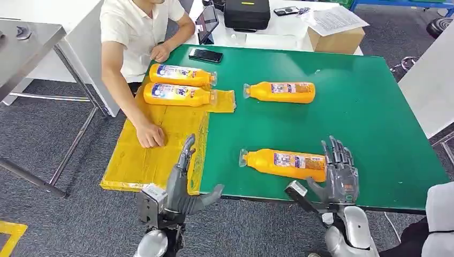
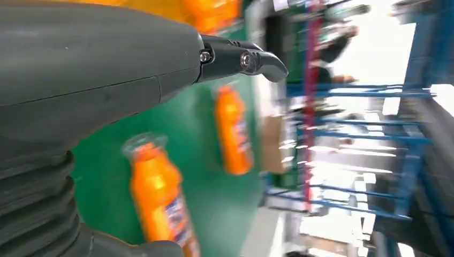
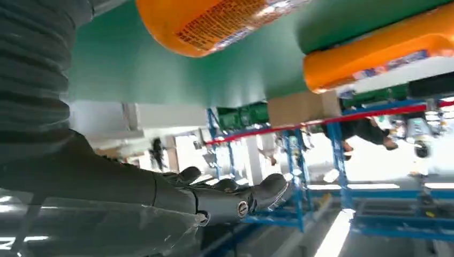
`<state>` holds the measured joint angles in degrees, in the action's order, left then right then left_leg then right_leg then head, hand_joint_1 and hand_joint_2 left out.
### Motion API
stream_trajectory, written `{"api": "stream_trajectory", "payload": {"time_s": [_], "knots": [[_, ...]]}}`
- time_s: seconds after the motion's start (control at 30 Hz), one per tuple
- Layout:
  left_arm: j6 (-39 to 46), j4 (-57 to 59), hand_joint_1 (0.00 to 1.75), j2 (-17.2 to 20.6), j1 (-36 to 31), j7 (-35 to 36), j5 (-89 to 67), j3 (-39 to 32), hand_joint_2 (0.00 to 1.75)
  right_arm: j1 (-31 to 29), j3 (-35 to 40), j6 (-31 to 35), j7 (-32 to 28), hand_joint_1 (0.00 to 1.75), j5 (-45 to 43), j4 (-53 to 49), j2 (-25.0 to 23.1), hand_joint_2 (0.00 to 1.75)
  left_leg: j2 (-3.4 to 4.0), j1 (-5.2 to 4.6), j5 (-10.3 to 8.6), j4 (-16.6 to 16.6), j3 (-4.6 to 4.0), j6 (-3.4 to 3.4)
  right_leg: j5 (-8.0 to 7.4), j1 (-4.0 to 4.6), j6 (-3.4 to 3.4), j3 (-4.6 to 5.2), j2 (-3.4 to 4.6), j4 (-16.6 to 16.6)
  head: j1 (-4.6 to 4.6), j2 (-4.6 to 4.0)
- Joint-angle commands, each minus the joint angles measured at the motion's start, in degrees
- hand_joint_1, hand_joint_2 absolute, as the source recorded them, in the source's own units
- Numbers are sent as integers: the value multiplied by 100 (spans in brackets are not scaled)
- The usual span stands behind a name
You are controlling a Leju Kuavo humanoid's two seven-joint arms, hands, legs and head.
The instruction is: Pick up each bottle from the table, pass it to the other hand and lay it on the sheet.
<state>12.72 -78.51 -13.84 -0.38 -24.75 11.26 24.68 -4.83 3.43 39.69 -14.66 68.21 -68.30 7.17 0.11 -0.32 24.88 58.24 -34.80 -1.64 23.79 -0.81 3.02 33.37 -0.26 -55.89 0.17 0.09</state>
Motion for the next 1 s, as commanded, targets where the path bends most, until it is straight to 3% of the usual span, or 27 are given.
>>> {"api": "stream_trajectory", "payload": {"time_s": [0.03,0.23,0.43,0.77,1.0], "knots": [[-36,643,0,172,-273,399,540,335,175,-654,462,-55,-75,0,-425,1614,220,175,8,5,2,-9,22,9,-1,5,-10,-19,10,10,-2,0],[286,802,0,215,-338,645,732,398,175,-590,790,-237,345,0,-415,1737,524,175,-2,3,1,-9,22,8,2,3,-7,-22,-1,9,-2,0],[336,844,0,220,-367,648,700,432,175,-567,767,-439,384,0,-504,1798,585,175,0,3,6,-10,29,11,6,2,-11,-28,1,7,-2,0],[994,380,0,224,-510,43,-520,738,175,-809,697,-305,44,0,-637,2365,530,175,-4,6,3,-1,23,9,3,6,-10,-23,-2,3,0,0],[962,467,0,207,-574,35,-566,787,175,-995,847,-181,-81,0,-572,2493,433,175,6,6,1,-5,39,12,-2,6,-12,-37,7,7,-2,0]]}}
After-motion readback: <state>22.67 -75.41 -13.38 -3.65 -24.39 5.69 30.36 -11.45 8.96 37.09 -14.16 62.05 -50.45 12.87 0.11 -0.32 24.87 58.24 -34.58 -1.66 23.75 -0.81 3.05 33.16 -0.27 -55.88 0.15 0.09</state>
